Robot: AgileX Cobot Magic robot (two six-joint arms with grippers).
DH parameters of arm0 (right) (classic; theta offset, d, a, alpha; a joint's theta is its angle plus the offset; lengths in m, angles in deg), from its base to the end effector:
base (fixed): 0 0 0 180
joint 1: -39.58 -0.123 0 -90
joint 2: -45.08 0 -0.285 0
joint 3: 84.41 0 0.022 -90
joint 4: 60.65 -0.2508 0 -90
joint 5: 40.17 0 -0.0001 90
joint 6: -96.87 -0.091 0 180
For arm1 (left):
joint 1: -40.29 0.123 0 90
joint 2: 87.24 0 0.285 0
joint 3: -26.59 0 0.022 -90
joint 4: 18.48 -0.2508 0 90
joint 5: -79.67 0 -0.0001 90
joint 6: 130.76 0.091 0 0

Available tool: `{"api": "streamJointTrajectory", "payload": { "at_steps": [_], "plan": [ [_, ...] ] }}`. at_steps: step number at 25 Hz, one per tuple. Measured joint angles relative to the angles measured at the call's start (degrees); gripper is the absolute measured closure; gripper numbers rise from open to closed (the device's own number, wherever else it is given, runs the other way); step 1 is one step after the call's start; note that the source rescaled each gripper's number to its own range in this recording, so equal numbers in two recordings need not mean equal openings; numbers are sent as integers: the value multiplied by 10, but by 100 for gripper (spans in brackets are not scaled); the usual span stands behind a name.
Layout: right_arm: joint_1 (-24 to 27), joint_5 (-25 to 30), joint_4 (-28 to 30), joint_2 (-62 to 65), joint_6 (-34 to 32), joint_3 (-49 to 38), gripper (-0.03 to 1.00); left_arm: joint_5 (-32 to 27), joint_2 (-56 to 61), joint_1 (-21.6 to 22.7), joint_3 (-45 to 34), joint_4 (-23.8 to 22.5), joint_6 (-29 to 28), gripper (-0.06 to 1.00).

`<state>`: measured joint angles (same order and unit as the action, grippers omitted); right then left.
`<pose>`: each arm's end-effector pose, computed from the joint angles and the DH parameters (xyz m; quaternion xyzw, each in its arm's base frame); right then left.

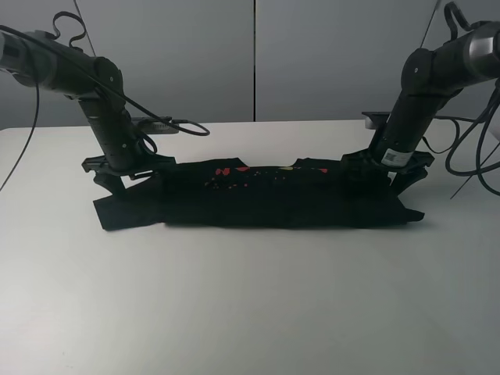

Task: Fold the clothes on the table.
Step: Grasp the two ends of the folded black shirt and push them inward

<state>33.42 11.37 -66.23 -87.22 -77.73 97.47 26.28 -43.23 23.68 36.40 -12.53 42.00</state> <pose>0.3910 0.0492 0.0972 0.0698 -0.9967 -0.0375 0.0173 0.4015 -0.1277 0.1000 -0.0509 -0.9978 0.0416 0.0050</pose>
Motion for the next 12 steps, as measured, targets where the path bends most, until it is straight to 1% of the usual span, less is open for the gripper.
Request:
{"api": "streamJointTrajectory", "payload": {
  "at_steps": [5,9,10,12],
  "plan": [
    [-14,-11,48,-2,-37,1,-3,-1,0,0,0,-4,1,-5],
    [-14,-15,56,-7,-49,1,-2,-2,0,0,0,-5,7,-5],
    [-14,-15,56,-8,-49,1,0,-3,0,0,0,-5,10,-5],
    [-14,-16,56,-11,-54,3,9,-3,0,0,0,-5,12,-5]
  ]
}}
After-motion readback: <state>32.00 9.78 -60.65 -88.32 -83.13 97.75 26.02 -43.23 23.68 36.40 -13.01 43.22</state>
